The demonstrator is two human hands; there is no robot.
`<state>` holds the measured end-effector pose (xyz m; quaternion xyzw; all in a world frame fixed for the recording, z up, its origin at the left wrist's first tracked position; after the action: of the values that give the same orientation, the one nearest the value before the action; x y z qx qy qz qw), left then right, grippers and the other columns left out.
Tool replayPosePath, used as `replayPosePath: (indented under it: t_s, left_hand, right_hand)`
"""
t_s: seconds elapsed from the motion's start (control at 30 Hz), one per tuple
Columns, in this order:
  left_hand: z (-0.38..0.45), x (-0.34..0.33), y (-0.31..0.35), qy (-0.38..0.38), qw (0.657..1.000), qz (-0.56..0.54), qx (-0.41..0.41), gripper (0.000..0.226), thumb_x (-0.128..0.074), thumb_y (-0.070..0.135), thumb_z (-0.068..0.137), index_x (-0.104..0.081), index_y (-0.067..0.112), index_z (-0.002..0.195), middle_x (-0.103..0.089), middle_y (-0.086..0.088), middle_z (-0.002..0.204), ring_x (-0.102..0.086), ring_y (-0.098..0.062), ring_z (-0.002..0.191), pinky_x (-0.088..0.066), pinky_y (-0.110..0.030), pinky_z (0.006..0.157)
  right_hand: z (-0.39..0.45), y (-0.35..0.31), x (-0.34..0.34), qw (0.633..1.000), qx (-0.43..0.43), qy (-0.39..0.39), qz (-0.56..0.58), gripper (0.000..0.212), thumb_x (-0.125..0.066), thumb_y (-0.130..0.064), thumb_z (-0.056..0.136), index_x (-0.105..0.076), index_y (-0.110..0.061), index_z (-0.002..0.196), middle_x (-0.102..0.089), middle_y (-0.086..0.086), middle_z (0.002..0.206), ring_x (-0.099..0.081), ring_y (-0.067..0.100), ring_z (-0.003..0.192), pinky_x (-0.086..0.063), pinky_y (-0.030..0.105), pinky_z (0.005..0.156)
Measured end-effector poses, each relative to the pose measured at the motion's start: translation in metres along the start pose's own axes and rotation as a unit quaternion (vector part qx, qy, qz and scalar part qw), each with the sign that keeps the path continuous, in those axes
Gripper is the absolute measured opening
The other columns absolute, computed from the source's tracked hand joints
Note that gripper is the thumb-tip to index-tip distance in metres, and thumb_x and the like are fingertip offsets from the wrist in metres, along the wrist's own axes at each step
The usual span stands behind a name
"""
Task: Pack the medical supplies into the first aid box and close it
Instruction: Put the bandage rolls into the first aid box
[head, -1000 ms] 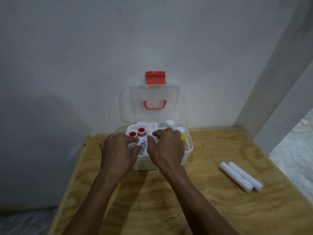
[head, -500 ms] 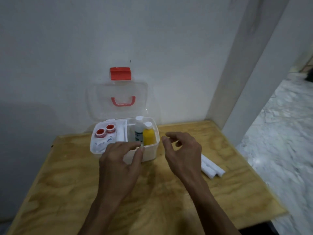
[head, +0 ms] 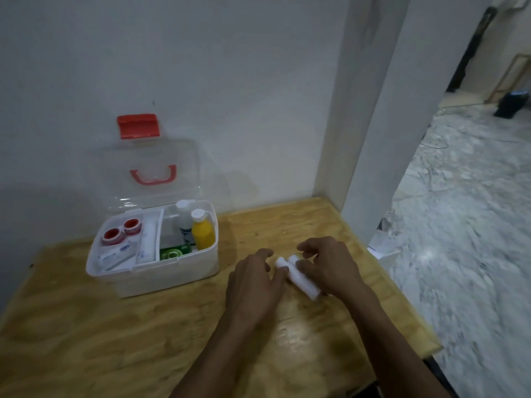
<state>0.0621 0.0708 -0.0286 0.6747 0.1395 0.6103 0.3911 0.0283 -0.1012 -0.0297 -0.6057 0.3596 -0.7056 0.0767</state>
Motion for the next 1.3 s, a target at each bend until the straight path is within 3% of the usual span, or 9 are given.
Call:
replayPosePath:
  t_s: [0.17,0.43,0.67,0.8,0.97,1.13,1.3]
  left_hand:
    - [0.010,-0.015,0.011,-0.017,0.999,0.031,0.012,0.042,-0.058,0.050,0.083,-0.061,0.025,0.117,-0.071,0.003,0.109,-0.065,-0.016,0.099,-0.053,-0.040,0.083]
    - [0.030,-0.030,0.012,-0.047,0.994,0.065,0.077,0.048,-0.065,0.056,0.072,-0.064,0.029,0.112,-0.069,0.006,0.106,-0.065,-0.015,0.093,-0.053,-0.033,0.074]
    - [0.040,-0.039,0.017,-0.048,0.990,0.073,0.107,0.051,-0.067,0.061,0.065,-0.063,0.030,0.106,-0.067,0.005,0.102,-0.065,-0.020,0.090,-0.056,-0.036,0.075]
    - [0.043,-0.040,0.022,-0.044,0.991,0.068,0.111,0.039,-0.069,0.048,0.065,-0.065,0.030,0.100,-0.068,0.006,0.096,-0.065,-0.018,0.084,-0.055,-0.033,0.070]
    - [0.034,-0.030,0.030,-0.024,0.996,0.031,0.075,0.030,-0.069,0.042,0.068,-0.063,0.036,0.096,-0.068,0.010,0.085,-0.066,-0.015,0.077,-0.055,-0.031,0.065]
    - [0.016,0.000,0.041,0.038,0.999,-0.024,-0.001,0.029,-0.069,0.033,0.074,-0.065,0.037,0.102,-0.066,0.014,0.075,-0.063,-0.003,0.068,-0.045,-0.021,0.055]
    - [-0.006,0.025,0.040,0.105,0.989,-0.083,-0.059,0.026,-0.072,0.026,0.076,-0.064,0.037,0.097,-0.065,0.020,0.079,-0.064,0.006,0.070,-0.057,-0.029,0.060]
  right_hand:
    - [0.008,0.010,0.000,1.000,0.009,-0.025,-0.016,0.037,-0.065,-0.044,0.081,-0.068,-0.030,0.115,-0.069,-0.008,0.106,-0.061,0.014,0.101,-0.055,0.037,0.081]
    - [0.017,0.023,0.006,0.999,0.017,-0.040,-0.029,0.035,-0.063,-0.036,0.088,-0.064,-0.030,0.122,-0.065,-0.003,0.115,-0.058,0.018,0.109,-0.051,0.035,0.085]
    - [0.015,0.031,0.012,0.999,0.029,-0.024,-0.003,0.035,-0.058,-0.028,0.093,-0.060,-0.029,0.127,-0.062,-0.001,0.124,-0.057,0.017,0.112,-0.048,0.033,0.090]
    - [0.009,0.032,0.020,0.998,0.052,-0.001,0.029,0.034,-0.055,-0.027,0.096,-0.059,-0.028,0.130,-0.061,0.001,0.123,-0.057,0.014,0.108,-0.041,0.025,0.087]
    - [-0.003,0.022,0.029,0.993,0.087,0.034,0.068,0.029,-0.056,-0.026,0.096,-0.061,-0.029,0.125,-0.061,-0.004,0.115,-0.055,0.005,0.090,-0.038,0.011,0.072]
    - [-0.016,0.010,0.035,0.981,0.103,0.100,0.127,0.027,-0.065,-0.024,0.087,-0.066,-0.029,0.114,-0.065,-0.013,0.104,-0.060,0.000,0.083,-0.048,0.014,0.073]
    - [-0.035,-0.009,0.035,0.961,0.147,0.143,0.183,0.023,-0.071,-0.017,0.085,-0.068,-0.022,0.108,-0.068,-0.016,0.097,-0.064,0.003,0.087,-0.055,0.019,0.071]
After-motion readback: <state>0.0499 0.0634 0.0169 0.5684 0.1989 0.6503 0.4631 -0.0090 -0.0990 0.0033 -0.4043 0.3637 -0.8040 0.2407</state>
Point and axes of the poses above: each hand's wrist, its own z-axis towards the middle knuckle, its own x-axis out of the back of the hand, y = z × x, the point moved 7 cm from there along z, towards the middle knuckle
